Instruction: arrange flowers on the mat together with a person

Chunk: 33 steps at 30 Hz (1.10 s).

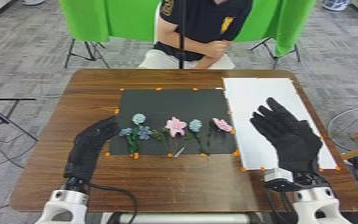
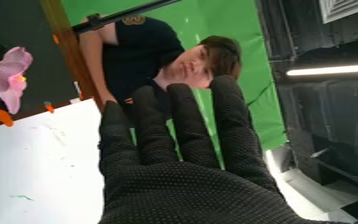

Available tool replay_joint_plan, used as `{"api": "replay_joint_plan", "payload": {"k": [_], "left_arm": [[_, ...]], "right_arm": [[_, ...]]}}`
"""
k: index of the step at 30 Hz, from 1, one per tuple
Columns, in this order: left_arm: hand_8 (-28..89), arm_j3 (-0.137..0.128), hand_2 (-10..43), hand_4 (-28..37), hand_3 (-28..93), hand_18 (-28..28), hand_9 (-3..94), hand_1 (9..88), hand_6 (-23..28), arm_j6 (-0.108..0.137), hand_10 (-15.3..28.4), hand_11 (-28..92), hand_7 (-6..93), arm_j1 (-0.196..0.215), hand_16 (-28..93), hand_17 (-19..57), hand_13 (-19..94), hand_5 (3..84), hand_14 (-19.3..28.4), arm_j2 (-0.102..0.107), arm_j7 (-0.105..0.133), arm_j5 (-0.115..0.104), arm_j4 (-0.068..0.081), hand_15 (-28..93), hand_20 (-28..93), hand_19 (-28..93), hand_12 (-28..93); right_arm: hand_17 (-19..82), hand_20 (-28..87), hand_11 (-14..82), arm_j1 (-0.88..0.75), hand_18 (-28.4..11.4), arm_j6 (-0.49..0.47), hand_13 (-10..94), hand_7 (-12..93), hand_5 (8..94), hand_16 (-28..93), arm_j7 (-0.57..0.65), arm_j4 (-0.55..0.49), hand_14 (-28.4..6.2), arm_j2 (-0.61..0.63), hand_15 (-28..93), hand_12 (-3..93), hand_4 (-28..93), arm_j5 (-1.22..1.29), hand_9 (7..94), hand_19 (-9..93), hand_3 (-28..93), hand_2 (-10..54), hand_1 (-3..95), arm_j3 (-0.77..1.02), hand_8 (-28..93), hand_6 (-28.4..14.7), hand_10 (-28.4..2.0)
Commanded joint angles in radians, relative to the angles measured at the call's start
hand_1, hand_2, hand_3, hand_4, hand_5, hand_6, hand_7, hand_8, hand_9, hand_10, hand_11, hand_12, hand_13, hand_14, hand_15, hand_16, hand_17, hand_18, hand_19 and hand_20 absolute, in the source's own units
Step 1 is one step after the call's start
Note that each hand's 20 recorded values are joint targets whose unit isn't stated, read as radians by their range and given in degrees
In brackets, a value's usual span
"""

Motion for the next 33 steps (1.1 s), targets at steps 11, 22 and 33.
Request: {"api": "replay_joint_plan", "payload": {"k": [11, 22, 33], "left_arm": [[-5, 0.002, -6.8, -20.0, 63, 11.2, 39.8, 24.9, 3.3, 0.029, 11.6, 17, 15.4, 0.012, 7, 2.2, 33, 43.7, 16.0, -0.003, 0.008, -0.013, 0.005, 14, 16, 4, 19], [-5, 0.006, -6.0, -20.4, 63, 11.2, 39.8, 24.9, 3.4, 0.032, 11.7, 17, 15.4, 0.009, 7, 2.2, 33, 43.8, 16.0, -0.001, 0.004, -0.015, 0.004, 14, 16, 4, 19], [-5, 0.010, -6.2, -20.4, 63, 11.2, 39.8, 24.8, 3.3, 0.025, 11.7, 17, 15.5, -0.001, 7, 2.2, 33, 43.9, 16.0, 0.009, 0.009, -0.019, 0.010, 14, 16, 4, 19]], "right_arm": [[13, 20, 3.0, 0.017, -14.6, -0.038, 26, 7, 38.7, 15, 0.025, 0.010, -16.1, -0.011, 6, 9.5, -21, -0.046, 36.5, 3, 73, 2.9, 1.2, -0.008, -7, -1.7, -15.2], [13, 20, 3.7, 0.030, -14.8, -0.038, 28, 8, 40.8, 15, 0.037, 0.020, -16.0, -0.013, 7, 9.6, -22, -0.046, 38.9, 4, 73, 1.5, 3.4, -0.011, -8, -1.9, -15.0], [14, 20, 3.9, 0.044, -14.9, -0.045, 29, 8, 42.1, 14, 0.019, 0.026, -15.9, -0.008, 7, 9.7, -23, -0.055, 39.9, 4, 72, 0.5, 3.9, -0.009, -8, -2.0, -15.0]]}}
